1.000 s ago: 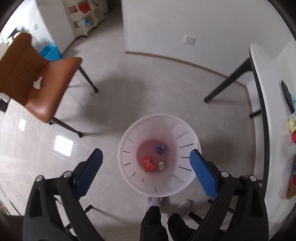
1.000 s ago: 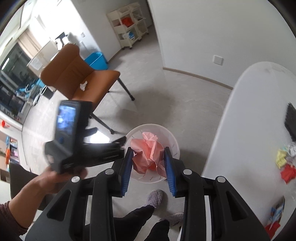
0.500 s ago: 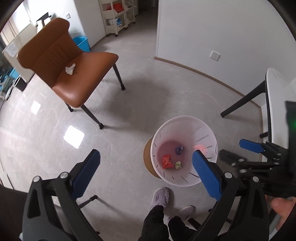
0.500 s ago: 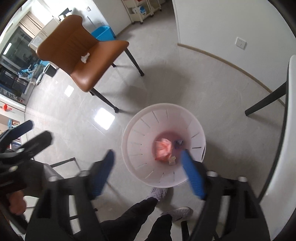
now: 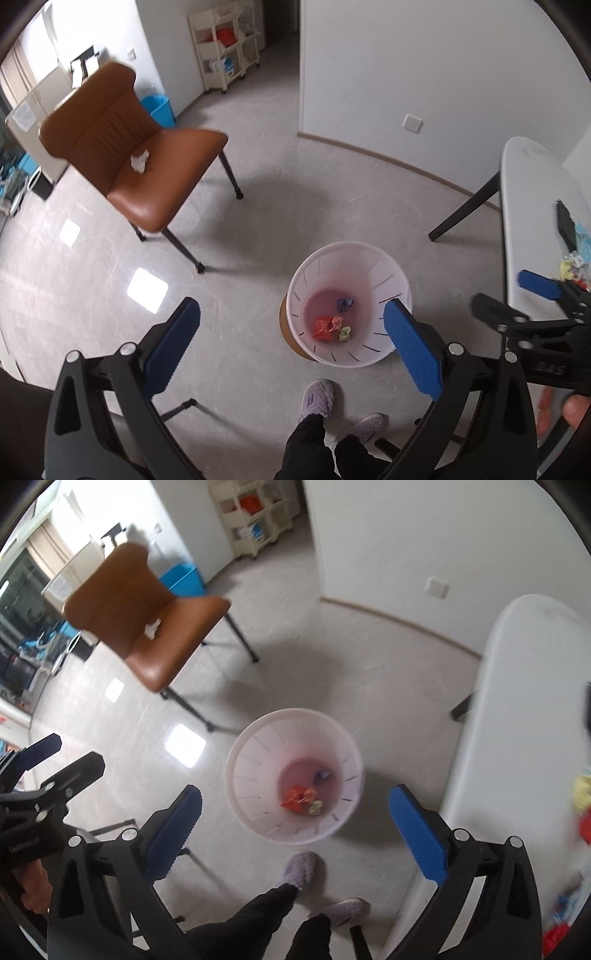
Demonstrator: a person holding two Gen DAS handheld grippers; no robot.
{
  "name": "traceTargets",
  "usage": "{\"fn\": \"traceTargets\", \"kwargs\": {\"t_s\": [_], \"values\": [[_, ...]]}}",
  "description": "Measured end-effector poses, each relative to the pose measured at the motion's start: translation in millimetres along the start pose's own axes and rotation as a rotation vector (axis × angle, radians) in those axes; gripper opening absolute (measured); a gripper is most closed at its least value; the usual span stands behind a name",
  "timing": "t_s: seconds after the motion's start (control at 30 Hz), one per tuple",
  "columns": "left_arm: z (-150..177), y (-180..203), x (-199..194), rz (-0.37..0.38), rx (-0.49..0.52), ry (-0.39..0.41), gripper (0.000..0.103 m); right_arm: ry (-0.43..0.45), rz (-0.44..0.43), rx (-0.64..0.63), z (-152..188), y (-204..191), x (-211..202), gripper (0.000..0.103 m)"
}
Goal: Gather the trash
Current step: 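Move both tools back over the table toward the yellow paper and bottle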
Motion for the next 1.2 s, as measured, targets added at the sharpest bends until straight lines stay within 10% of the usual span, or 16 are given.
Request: {"fn": "traceTargets", "kwargs": {"t_s": [0.5,1.2], "values": [[17.5,135.4,-75.8,0.192,0.220,0.053,0.095,0.182,0.170,0.232,64.2,114.3,-159.6,0.101],[45.8,267.0,-90.4,0.319,0.506,0.058,0.095,0.228,0.254,0.575,159.3,223.5,-205.3,0.101]]}}
Point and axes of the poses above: each gripper's, at about its wrist camera, not at the fingertips, and x roughly the way its jaws point, y to its right, z to its underside, the point moved 7 cm from there along x, roughly the way its jaws point, and after that the axes turned 1 degree about y, right-handed, at the moved point
